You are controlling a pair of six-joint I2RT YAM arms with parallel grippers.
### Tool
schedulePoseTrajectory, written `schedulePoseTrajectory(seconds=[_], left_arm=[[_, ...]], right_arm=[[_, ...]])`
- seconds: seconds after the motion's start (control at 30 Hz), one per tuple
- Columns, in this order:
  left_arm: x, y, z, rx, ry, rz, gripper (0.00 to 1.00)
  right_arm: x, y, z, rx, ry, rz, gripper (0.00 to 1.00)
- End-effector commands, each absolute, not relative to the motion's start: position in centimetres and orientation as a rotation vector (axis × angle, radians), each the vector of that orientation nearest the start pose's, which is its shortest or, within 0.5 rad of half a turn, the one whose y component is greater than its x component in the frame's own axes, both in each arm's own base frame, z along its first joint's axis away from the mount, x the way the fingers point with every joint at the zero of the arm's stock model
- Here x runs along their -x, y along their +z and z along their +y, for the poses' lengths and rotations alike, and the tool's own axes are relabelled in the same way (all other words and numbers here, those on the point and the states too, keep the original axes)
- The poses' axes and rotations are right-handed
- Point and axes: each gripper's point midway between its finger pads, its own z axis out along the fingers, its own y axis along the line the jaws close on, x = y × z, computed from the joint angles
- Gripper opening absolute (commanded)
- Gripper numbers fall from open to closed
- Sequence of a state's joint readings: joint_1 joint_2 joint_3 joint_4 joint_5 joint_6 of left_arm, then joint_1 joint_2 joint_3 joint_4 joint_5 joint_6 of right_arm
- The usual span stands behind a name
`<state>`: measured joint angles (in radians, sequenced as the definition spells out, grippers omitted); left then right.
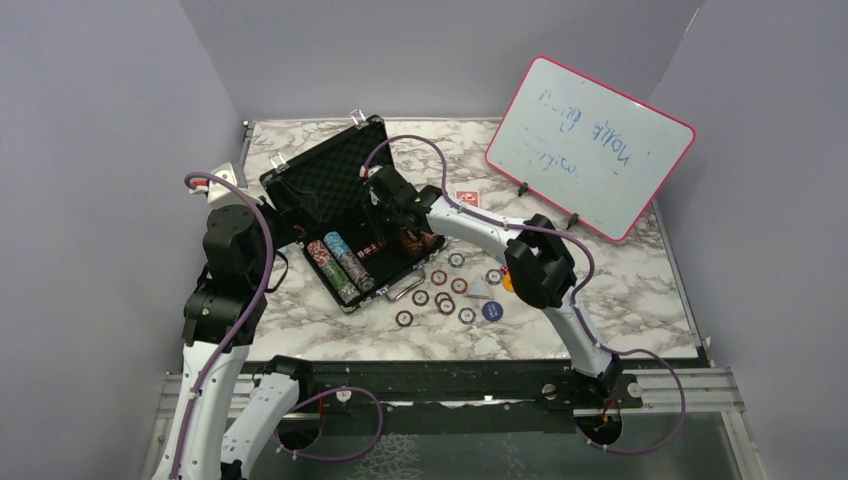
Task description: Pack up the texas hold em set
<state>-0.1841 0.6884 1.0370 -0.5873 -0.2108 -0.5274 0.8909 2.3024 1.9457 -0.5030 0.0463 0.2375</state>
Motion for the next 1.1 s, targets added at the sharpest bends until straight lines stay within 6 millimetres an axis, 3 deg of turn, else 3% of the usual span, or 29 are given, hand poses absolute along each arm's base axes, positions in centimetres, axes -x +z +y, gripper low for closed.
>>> schedulePoseTrajectory(seconds=[0.0,0.2,1.07], left_arm=[[-25.9,32.4,-2.8,0.469,-0.295,1.758,0.99],[-25.8,32.4,-2.9,0.467,-0.297,1.759,0.99],[-25.9,31.9,-3.7,0.445,-0.333,1.783,0.99]], right_arm=[[-36.0,8.8,46.2,0.775,0.506,2.329,0.43],[-35.6,7.7,46.6,0.778,0.534,2.359,0.53],[-34.2,4.1,47.3,0.791,0.588,2.468,0.56]])
